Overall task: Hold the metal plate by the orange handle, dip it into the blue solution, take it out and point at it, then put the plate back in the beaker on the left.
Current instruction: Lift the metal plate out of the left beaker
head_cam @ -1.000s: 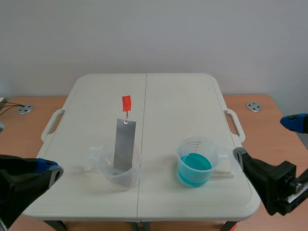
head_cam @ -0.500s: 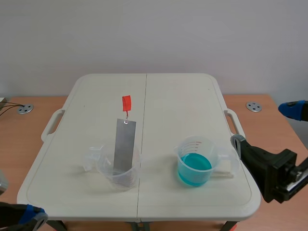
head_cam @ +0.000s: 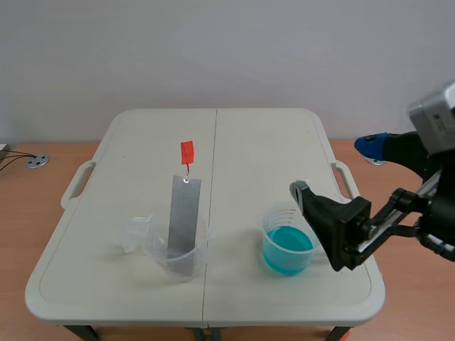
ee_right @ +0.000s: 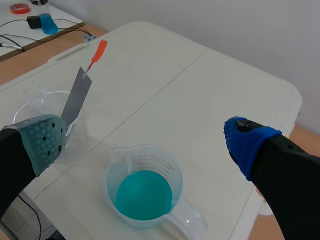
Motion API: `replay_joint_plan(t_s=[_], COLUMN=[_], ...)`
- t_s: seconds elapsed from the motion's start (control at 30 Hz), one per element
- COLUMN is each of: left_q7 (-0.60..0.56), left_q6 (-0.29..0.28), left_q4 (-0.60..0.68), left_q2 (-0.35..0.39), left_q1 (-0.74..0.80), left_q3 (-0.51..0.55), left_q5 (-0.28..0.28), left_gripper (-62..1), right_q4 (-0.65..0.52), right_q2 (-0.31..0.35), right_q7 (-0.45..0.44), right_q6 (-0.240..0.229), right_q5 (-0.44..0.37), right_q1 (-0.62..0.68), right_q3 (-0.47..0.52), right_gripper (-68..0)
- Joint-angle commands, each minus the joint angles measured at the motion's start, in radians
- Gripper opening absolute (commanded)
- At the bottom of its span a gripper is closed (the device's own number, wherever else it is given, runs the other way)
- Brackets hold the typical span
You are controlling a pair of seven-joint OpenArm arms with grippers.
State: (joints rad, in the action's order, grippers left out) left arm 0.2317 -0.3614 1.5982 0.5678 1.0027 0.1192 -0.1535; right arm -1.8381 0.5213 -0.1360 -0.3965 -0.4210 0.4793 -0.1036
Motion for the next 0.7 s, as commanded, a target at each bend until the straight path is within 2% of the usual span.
replay_joint_plan(t_s=[0.0,0.13,0.3,0.53,0.67], left_q7=[-0.014,-0.019,-0.081,-0.085,-0.082], left_q6=[0.0,-0.001,0.0,0.0,0.0], left_q4=[-0.001,-0.07,-0.143,-0.222,-0.241], left_q2=[-0.003,-0.008,-0.008,-0.008,-0.008], left_q1=[0.002,0.002,-0.012,-0.074,-0.104], left_q3=[-0.016,-0.047,-0.106,-0.166,-0.177], left_q5=[-0.006,-0.006,-0.006,-0.006,-0.006], left_gripper=[-57.9,-57.9,-57.9,-58.0,-57.9], right_q4=[0.005,0.034,0.07,0.139,0.192], right_q2=[0.002,0.002,-0.015,-0.066,-0.098], right_q7=[0.003,0.026,0.083,0.144,0.164], right_q6=[0.003,-0.009,-0.023,-0.024,-0.039], right_q5=[-0.032,-0.084,-0.159,-0.179,-0.193], right_q1=[-0.039,-0.115,-0.21,-0.322,-0.384], right_q3=[-0.012,-0.073,-0.132,-0.198,-0.238], right_gripper=[-1.2,-1.2,-1.2,-1.2,-1.2])
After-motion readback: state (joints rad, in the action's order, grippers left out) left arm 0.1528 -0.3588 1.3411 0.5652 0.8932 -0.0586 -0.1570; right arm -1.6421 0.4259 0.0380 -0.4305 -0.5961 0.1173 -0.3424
